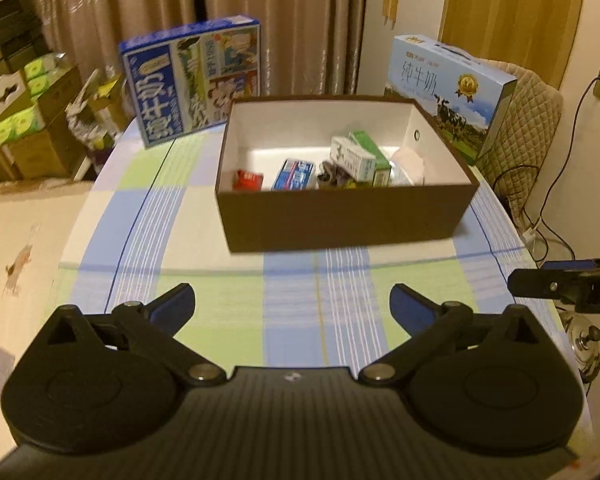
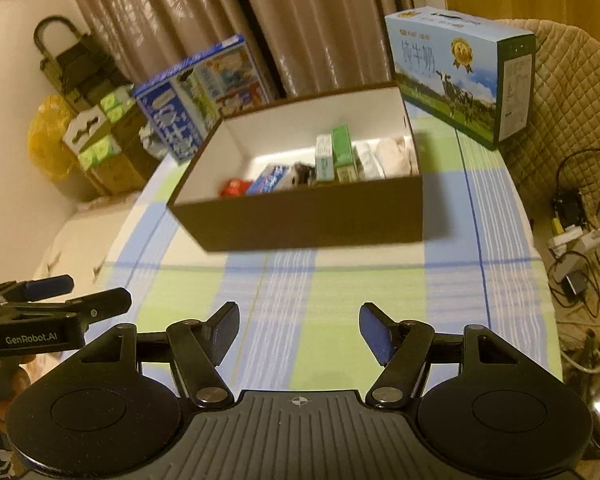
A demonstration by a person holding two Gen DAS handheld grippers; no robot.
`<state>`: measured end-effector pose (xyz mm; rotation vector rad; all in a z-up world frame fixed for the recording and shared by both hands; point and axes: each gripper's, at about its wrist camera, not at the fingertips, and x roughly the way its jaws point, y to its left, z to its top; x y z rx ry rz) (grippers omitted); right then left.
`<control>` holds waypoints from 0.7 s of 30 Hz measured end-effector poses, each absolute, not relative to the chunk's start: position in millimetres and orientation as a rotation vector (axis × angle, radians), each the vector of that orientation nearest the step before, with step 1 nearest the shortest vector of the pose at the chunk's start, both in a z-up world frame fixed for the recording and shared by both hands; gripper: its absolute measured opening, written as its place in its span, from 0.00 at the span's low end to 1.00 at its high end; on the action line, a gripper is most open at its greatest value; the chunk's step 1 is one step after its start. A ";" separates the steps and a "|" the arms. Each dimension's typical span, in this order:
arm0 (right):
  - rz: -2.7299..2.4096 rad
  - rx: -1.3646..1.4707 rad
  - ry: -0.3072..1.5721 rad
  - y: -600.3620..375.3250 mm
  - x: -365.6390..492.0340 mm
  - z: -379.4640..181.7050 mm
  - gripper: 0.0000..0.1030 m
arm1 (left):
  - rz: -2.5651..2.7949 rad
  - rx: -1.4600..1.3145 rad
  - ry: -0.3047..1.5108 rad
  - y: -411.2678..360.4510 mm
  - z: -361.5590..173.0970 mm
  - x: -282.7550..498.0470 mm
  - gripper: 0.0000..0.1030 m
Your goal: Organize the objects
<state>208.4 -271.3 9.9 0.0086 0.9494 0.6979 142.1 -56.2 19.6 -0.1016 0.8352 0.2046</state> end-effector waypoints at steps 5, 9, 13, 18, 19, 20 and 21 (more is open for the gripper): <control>0.693 -0.018 0.972 -280.6 180.7 4.7 0.62 | 0.199 -0.108 0.859 -67.8 14.5 114.3 0.99; 0.671 -0.007 0.980 -288.1 164.7 4.9 0.62 | 0.174 -0.107 0.872 -73.4 11.1 99.3 0.99; 0.640 0.002 0.978 -290.0 149.9 7.7 0.62 | 0.147 -0.092 0.883 -74.2 10.1 89.6 0.99; 0.633 -0.009 0.967 -284.6 130.1 10.9 0.62 | 0.131 -0.080 0.880 -69.0 13.2 76.3 0.99; 0.628 -0.013 0.965 -283.3 126.6 10.9 0.62 | 0.131 -0.079 0.878 -67.9 13.7 73.8 0.99; 0.625 -0.016 0.963 -282.0 123.4 11.0 0.62 | 0.131 -0.079 0.878 -67.5 14.2 71.9 0.99; 0.624 -0.020 0.961 -280.9 120.6 11.0 0.62 | 0.129 -0.078 0.876 -66.9 14.8 69.2 0.99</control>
